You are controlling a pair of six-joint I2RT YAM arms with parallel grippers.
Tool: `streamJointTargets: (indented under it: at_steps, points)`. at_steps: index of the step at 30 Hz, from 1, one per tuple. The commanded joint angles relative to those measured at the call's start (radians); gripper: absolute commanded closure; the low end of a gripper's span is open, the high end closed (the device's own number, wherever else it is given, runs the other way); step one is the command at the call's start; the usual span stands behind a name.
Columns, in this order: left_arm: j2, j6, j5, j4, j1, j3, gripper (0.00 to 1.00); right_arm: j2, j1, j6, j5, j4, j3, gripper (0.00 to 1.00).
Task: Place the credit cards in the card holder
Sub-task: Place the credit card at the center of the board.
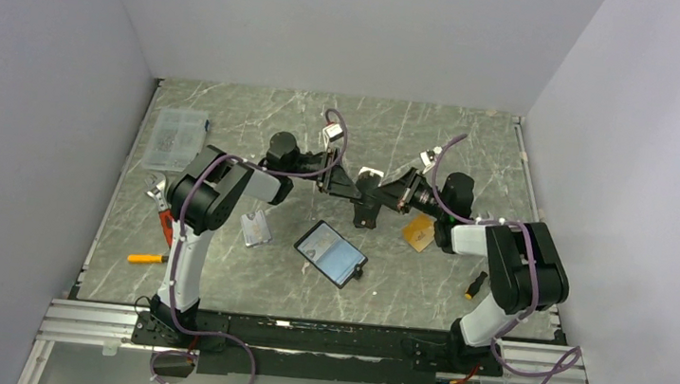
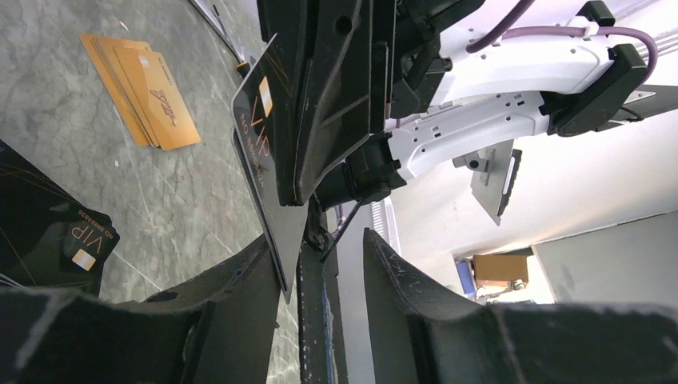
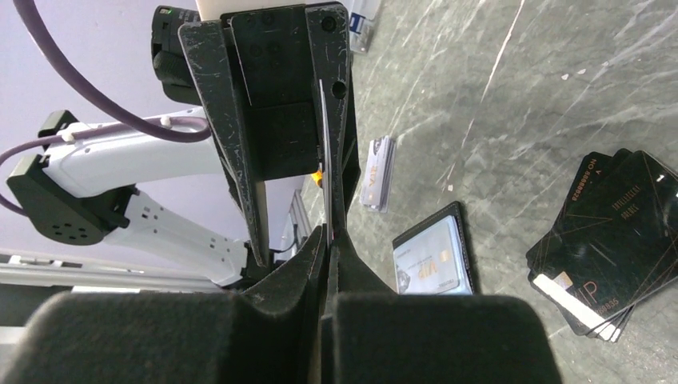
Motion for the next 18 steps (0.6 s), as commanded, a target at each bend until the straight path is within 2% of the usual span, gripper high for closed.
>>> streamJointTargets:
  at_steps: [1, 7, 12, 18]
  points:
    - [-0.05, 0.024, 0.035, 0.076, -0.016, -0.017, 0.56, -0.045, -0.001, -0.087, 0.149, -0.089, -0.01, 1.0]
    - [-0.048, 0.011, 0.039, 0.097, -0.021, -0.019, 0.57, -0.069, -0.001, -0.074, 0.218, -0.078, -0.038, 0.97]
    - [-0.048, 0.012, 0.056, 0.106, -0.029, -0.013, 0.74, -0.094, -0.002, -0.094, 0.267, -0.112, -0.051, 0.95]
    - [-0.064, 0.052, 0.069, 0.068, -0.033, -0.022, 0.82, -0.101, -0.002, -0.109, 0.284, -0.138, -0.052, 0.92]
